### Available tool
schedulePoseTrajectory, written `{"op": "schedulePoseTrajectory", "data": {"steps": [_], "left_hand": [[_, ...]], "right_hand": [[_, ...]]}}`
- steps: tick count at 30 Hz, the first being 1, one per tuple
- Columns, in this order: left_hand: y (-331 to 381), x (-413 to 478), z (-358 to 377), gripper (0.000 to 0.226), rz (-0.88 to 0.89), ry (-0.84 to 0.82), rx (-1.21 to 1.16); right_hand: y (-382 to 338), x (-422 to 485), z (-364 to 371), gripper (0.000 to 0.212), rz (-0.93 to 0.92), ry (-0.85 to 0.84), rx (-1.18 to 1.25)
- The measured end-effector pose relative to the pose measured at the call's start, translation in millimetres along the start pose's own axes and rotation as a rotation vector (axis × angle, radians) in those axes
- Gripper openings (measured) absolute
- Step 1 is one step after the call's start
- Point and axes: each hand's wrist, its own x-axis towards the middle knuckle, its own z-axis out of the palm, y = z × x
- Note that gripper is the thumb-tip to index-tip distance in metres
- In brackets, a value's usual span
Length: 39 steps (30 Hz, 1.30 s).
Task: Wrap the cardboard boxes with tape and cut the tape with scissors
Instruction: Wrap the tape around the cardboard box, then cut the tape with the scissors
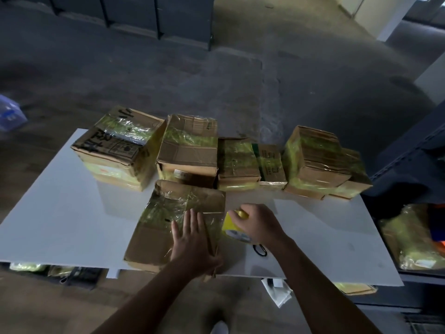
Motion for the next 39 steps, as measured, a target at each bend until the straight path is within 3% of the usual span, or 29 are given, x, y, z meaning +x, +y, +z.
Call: {"op": "schedulePoseTrajectory", "data": {"steps": [3,7,12,16,20,33,39], "left_hand": [[0.2,-1.6,-1.2,0.126,0.025,-0.017,0.034],[5.7,-4.8,-6.0,0.118,0.028,-0.025,0.062],[-0.6,-26.0,1.5,0.09,0.07,0.049,0.095],[-5.7,-40.5,-0.9,0.077,0.074,0.095,0.14],[-18.3,-48.0,-3.6,0.077,0.051,0.095,0.164],[-51.4,-45.1,-3.8,0.067,0.18,0.006,0.2],[-77.1,-46.6,-6.3,0.066,0.308,-0.037,0.182]], "right_hand": [[23.5,-13.9,9.4,0.042,0.111,-0.01,-0.073],[36.4,-24.8,31.5,0.037,0.221,-0.079,0.016],[33.3,-32.8,53.1,0.037,0.2,-0.194,0.065],[26.5,-34.4,73.5,0.051,0.221,-0.303,0.086],[16.8,-38.6,84.3,0.054,0.22,-0.434,0.089],[-1.1,-38.4,74.5,0.039,0.257,-0.481,0.048],[-12.8,-39.1,73.7,0.042,0.291,-0.506,0.034]]}}
